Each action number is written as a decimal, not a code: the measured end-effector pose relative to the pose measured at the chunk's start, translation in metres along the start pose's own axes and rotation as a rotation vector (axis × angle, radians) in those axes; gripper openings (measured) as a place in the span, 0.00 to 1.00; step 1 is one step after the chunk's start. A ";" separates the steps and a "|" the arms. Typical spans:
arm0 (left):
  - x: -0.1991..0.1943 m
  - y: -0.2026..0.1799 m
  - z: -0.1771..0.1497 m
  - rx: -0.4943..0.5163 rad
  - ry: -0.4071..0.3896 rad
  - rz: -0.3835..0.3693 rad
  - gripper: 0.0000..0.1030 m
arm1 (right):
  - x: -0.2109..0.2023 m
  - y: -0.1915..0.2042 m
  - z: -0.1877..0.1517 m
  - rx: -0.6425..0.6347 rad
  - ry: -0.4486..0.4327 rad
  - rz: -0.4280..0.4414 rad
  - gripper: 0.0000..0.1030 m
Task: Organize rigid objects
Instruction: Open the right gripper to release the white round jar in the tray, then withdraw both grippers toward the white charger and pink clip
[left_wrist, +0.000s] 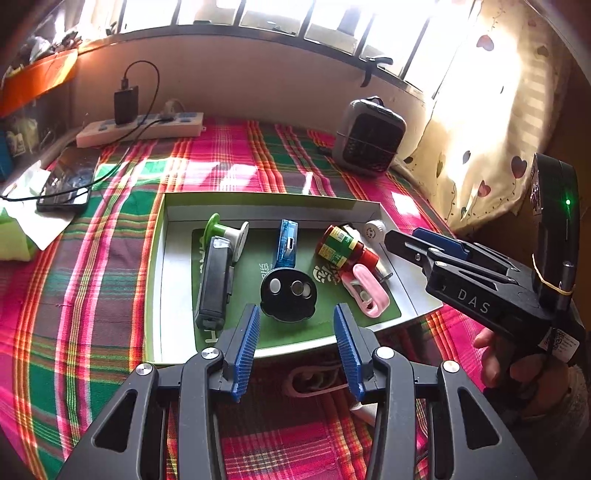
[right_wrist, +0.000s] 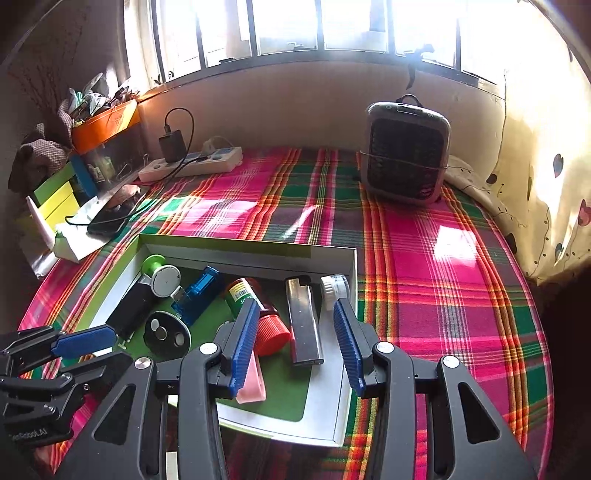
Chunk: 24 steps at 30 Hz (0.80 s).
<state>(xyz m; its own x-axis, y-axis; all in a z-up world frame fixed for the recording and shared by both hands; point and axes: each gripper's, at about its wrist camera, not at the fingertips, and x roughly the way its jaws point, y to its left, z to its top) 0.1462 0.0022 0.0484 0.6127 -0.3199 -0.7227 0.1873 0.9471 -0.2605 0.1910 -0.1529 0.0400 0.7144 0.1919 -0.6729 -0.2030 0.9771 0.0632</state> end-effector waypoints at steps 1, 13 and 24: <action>-0.003 -0.001 -0.001 0.004 -0.008 0.006 0.40 | -0.003 0.001 -0.001 0.001 -0.002 -0.001 0.42; -0.032 0.014 -0.018 -0.036 -0.045 0.000 0.40 | -0.038 0.014 -0.030 -0.017 -0.011 0.031 0.42; -0.047 0.037 -0.036 -0.069 -0.045 -0.005 0.41 | -0.041 0.043 -0.070 -0.067 0.081 0.132 0.45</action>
<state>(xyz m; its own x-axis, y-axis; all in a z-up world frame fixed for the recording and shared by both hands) 0.0970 0.0512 0.0496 0.6458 -0.3220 -0.6923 0.1385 0.9411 -0.3085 0.1059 -0.1248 0.0191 0.6230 0.3075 -0.7192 -0.3374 0.9352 0.1076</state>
